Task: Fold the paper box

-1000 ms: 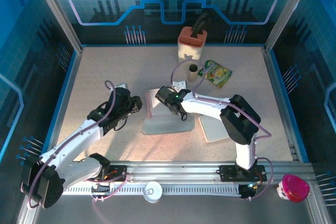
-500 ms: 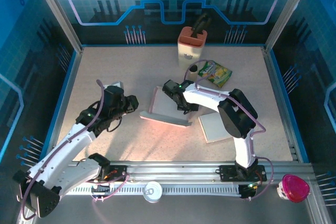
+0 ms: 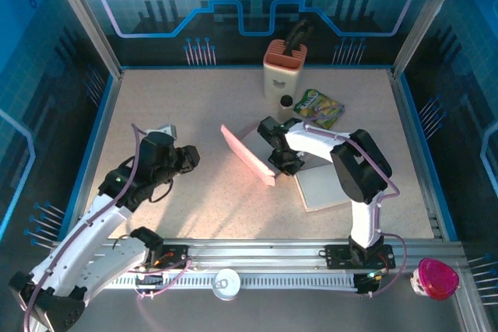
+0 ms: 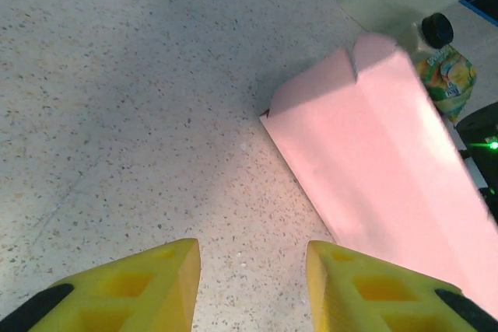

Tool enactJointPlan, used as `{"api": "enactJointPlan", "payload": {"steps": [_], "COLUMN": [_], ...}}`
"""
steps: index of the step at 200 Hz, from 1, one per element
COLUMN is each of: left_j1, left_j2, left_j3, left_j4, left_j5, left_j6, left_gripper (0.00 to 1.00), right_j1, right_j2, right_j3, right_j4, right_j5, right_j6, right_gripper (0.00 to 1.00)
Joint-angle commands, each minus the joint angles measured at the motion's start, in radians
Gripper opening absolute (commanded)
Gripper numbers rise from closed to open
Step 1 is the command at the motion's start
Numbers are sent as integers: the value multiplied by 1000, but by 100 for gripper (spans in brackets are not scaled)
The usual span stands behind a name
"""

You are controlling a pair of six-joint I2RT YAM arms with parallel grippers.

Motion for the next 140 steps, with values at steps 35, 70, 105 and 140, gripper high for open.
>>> {"api": "enactJointPlan", "payload": {"steps": [35, 70, 105, 140], "left_j1": [-19, -29, -43, -51], "left_j2": [31, 135, 239, 298], "left_j3": [-134, -220, -256, -270], "left_j4": [132, 309, 433, 502], "left_j5": [142, 214, 227, 229], "left_j6": [-39, -74, -95, -110], "left_gripper": [29, 26, 24, 23], "right_j1": [6, 11, 21, 41], "right_j2": [-34, -119, -236, -329], "right_j3": [-67, -130, -158, -81], "right_j4": [102, 171, 194, 135], "right_j5": [-123, -126, -62, 83], "right_j6": [157, 177, 142, -24], "right_gripper": [25, 60, 67, 68]}}
